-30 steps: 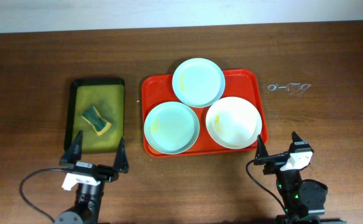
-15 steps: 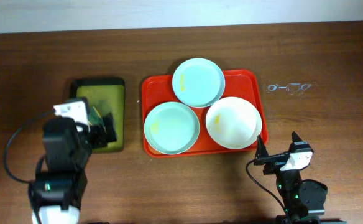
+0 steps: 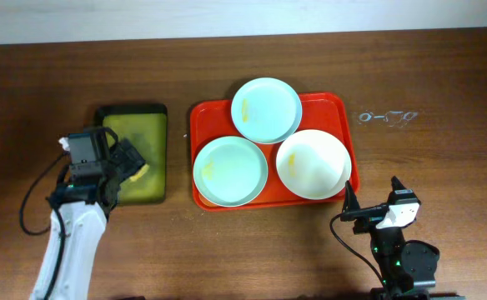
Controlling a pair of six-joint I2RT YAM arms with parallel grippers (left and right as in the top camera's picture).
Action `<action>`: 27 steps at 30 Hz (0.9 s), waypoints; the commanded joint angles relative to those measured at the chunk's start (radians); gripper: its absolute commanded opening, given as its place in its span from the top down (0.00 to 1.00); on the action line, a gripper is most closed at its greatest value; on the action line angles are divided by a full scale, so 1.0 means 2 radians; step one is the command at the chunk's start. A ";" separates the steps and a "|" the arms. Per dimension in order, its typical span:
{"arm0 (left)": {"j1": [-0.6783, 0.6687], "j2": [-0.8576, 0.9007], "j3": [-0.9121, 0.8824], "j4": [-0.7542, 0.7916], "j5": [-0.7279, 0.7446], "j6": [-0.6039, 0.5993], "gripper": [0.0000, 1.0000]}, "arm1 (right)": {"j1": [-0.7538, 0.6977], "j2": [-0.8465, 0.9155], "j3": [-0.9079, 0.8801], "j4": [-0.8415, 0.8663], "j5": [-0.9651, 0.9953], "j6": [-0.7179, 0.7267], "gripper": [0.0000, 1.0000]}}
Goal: Clean dirty plates on tray and stack at the side
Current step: 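Reach the left gripper into the water tray and grasp the sponge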
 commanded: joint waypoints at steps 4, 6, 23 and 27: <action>0.004 0.085 0.008 0.060 -0.033 -0.023 0.01 | 0.004 -0.004 -0.003 -0.003 0.003 0.003 0.02; 0.004 0.104 0.008 0.080 -0.033 -0.023 0.01 | 0.004 -0.004 -0.003 -0.003 0.003 0.003 0.02; 0.006 0.223 0.008 0.164 -0.033 -0.023 0.20 | 0.004 -0.004 -0.003 -0.003 0.003 0.003 0.02; 0.006 0.223 0.008 0.143 -0.033 -0.023 0.53 | 0.004 -0.004 -0.003 -0.003 0.003 0.003 0.02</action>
